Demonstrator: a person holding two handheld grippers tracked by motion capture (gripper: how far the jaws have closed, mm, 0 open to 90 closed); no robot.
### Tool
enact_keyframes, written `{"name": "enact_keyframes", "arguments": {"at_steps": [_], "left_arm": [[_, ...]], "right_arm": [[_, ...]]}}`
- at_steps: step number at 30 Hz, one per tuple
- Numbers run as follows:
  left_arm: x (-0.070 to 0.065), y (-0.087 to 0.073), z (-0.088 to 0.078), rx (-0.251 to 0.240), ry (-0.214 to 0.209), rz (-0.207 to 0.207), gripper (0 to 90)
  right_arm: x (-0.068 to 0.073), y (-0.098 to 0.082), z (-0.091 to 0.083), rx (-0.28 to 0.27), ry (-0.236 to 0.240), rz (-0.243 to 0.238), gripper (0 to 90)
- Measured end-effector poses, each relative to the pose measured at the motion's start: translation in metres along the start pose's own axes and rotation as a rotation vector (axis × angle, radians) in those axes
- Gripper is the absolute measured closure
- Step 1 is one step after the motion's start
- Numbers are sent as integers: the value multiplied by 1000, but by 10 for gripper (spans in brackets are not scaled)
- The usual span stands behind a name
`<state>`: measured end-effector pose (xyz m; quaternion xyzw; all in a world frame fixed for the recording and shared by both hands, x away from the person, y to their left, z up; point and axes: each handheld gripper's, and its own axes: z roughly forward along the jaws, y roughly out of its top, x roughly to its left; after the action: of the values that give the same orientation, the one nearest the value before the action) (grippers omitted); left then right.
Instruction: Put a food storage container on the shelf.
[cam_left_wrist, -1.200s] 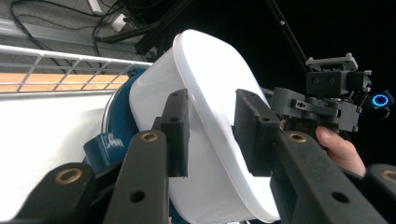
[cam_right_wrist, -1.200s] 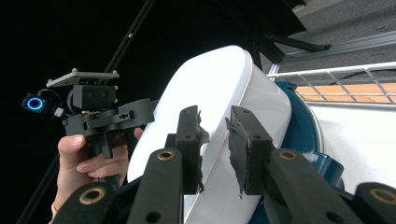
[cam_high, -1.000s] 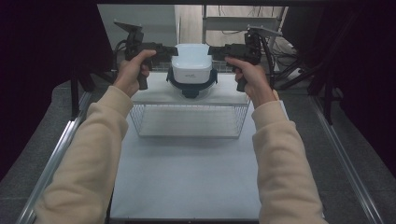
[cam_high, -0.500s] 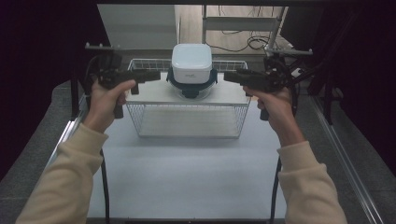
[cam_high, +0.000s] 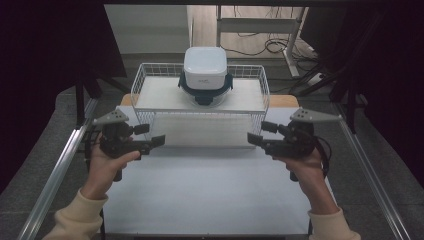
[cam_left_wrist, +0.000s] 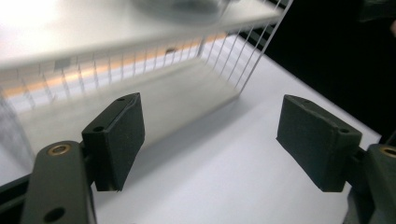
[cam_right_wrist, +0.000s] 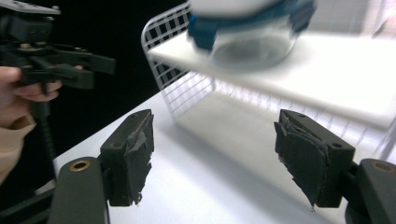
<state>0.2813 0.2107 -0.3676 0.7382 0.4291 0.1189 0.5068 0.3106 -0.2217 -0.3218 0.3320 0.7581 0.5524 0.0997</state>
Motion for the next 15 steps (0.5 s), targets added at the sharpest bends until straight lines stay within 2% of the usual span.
{"name": "enact_keyframes", "arguments": {"at_steps": [2,3,8,10,12,15], "left_arm": [[0,-18,2,19,12,-7,225],[0,-26,3,28,17,-10,226],[0,-60,11,82,29,-22,224],[1,-71,14,96,30,-32,225],[2,-80,16,102,29,-51,225],[2,-89,21,131,22,-57,222]], "right_arm": [[0,-17,0,22,14,17,272],[0,-29,0,37,12,23,267],[0,-69,1,78,3,39,248],[-1,-84,4,102,6,40,238],[-2,-103,8,141,32,49,224],[-5,-121,11,170,12,53,217]]}}
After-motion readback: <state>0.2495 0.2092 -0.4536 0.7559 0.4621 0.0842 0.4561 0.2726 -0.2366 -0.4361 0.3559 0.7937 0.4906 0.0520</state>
